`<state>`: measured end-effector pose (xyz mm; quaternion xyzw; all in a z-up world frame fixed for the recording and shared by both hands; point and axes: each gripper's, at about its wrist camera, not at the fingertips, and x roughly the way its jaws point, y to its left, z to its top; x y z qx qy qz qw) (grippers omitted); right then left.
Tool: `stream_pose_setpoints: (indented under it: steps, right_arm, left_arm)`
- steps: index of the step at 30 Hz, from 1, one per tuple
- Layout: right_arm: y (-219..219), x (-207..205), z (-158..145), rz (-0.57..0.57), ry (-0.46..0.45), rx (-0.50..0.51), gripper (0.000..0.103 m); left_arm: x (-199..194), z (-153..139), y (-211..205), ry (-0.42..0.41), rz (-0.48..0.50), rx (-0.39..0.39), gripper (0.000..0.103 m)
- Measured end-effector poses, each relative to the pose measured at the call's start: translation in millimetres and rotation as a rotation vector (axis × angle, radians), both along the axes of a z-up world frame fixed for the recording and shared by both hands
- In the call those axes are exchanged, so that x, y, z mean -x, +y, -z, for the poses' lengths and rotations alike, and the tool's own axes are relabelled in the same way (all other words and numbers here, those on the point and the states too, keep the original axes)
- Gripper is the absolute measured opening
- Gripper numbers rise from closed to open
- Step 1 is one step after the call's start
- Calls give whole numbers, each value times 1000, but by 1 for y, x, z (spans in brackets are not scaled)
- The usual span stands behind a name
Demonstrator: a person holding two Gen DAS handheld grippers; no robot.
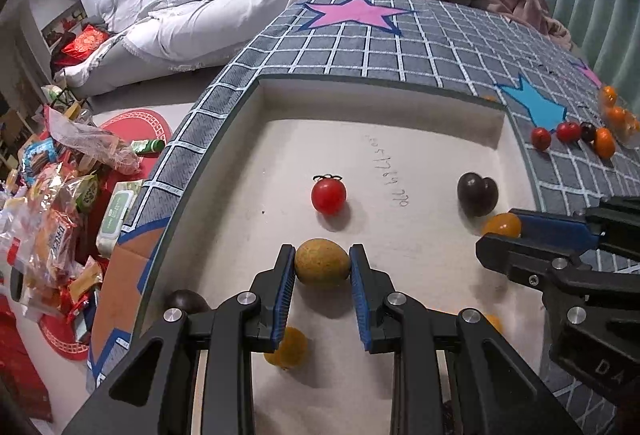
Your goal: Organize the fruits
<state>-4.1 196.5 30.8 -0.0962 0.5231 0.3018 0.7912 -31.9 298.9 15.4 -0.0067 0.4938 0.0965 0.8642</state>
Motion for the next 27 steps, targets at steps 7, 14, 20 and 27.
stream_pose_setpoints:
  steps: [7,14,20,27]
  right_arm:
    - [8,3,8,-30,6,36,24]
    - [-2,6,-6,-1,-8,-3,46]
    - [-6,16,-24,0,-33,-39,79]
    - [-15,23,-35,29,-23,-67,82]
  left_arm:
    - [-1,0,-6,5,15,-48,29]
    - [2,-1,-3,15,11,-45,29]
    - [11,-3,-2,10,-4,-35,87]
    - [23,-18,-8,-38,-10,-31,94]
